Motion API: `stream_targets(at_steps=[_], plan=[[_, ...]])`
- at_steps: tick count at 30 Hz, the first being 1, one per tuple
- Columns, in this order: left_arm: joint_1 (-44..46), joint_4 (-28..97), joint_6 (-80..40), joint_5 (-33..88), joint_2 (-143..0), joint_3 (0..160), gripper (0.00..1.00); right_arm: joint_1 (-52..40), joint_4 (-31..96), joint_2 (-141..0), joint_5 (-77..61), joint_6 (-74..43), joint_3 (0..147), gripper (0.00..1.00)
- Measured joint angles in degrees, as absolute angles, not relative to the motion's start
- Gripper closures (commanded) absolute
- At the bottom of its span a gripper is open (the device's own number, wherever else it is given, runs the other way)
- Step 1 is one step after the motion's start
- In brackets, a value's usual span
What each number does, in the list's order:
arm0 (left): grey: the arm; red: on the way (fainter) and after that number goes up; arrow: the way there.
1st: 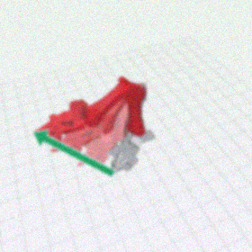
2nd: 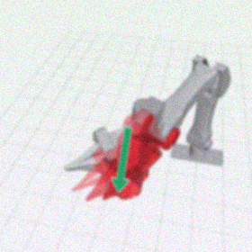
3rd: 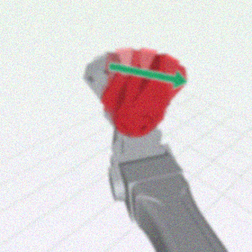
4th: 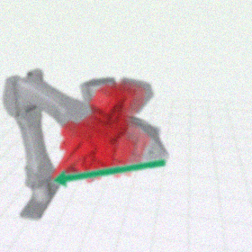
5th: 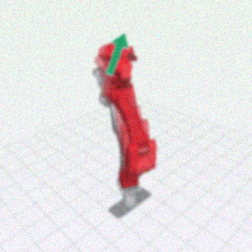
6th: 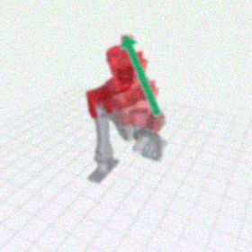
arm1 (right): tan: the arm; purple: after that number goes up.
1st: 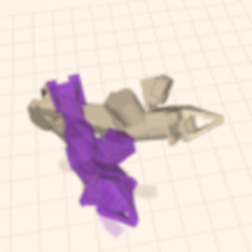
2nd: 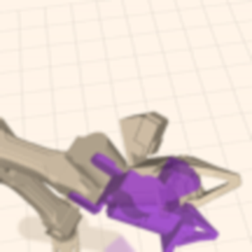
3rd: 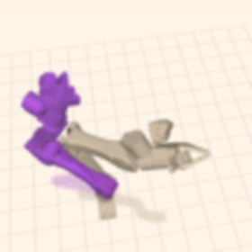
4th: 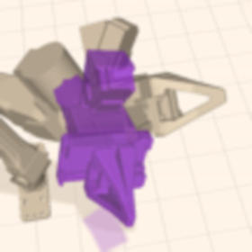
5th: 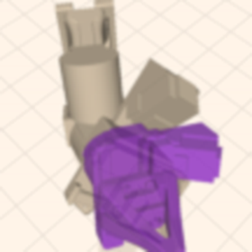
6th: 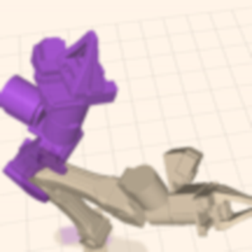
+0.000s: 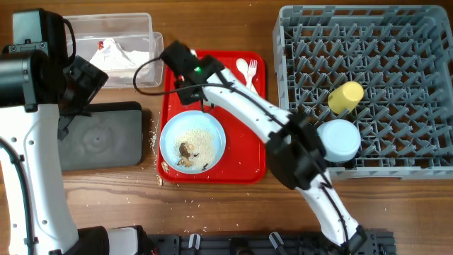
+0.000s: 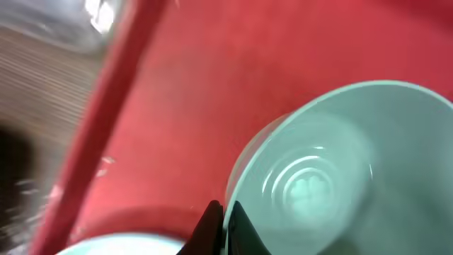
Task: Sort waste into correct bins and load items into the dishwasher rack
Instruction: 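Reach the right gripper to the mint bowl on the red tray, then grasp the mint bowl, carry it to the rack, set it down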
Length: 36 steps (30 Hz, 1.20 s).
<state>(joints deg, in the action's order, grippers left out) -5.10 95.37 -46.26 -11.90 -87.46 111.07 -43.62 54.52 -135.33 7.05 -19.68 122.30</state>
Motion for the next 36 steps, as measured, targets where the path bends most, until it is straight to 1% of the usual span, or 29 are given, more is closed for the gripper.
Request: stream_targets(at_steps=[3, 5, 7, 9, 12, 14, 17, 19, 23, 26, 30, 36], plan=[[-5.1, 95.4, -46.3, -11.9, -87.5, 111.1, 0.00, -40.9, 57.9, -127.2, 5.7, -19.9, 122.3, 0.96], [-5.1, 95.4, -46.3, -11.9, -87.5, 111.1, 0.00, -36.5, 60.1, -118.7, 4.7, -20.1, 122.4, 0.96], [-5.1, 95.4, -46.3, -11.9, -87.5, 111.1, 0.00, -29.8, 63.5, -110.8, 1.9, -19.8, 122.4, 0.96], [-5.1, 95.4, -46.3, -11.9, -87.5, 111.1, 0.00, -20.3, 66.0, -104.5, -2.5, -18.7, 123.1, 0.96], [-5.1, 95.4, -46.3, -11.9, -87.5, 111.1, 0.00, -6.8, 72.6, -99.8, -11.0, -16.5, 123.7, 0.96], [-5.1, 95.4, -46.3, -11.9, -87.5, 111.1, 0.00, 7.2, 82.0, -98.8, -22.5, -11.1, 123.8, 0.96], [-5.1, 95.4, -46.3, -11.9, -87.5, 111.1, 0.00, 19.8, 91.6, -99.0, -36.8, 0.5, 119.6, 0.96], [-5.1, 95.4, -46.3, -11.9, -87.5, 111.1, 0.00, 25.1, 91.6, -98.9, -43.7, 5.8, 113.8, 0.96], [-5.1, 95.4, -46.3, -11.9, -87.5, 111.1, 0.00, 30.2, 89.4, -99.2, -53.7, 15.7, 98.1, 0.96], [-5.1, 95.4, -46.3, -11.9, -87.5, 111.1, 0.00, 31.7, 80.7, -99.4, -60.1, 18.8, 89.2, 0.96], [-5.1, 95.4, -46.3, -11.9, -87.5, 111.1, 0.00, 33.9, 69.6, -100.0, -66.6, 16.6, 81.9, 0.96], [-5.1, 95.4, -46.3, -11.9, -87.5, 111.1, 0.00, 35.3, 68.4, -100.9, -70.5, 12.1, 81.0, 0.96]])
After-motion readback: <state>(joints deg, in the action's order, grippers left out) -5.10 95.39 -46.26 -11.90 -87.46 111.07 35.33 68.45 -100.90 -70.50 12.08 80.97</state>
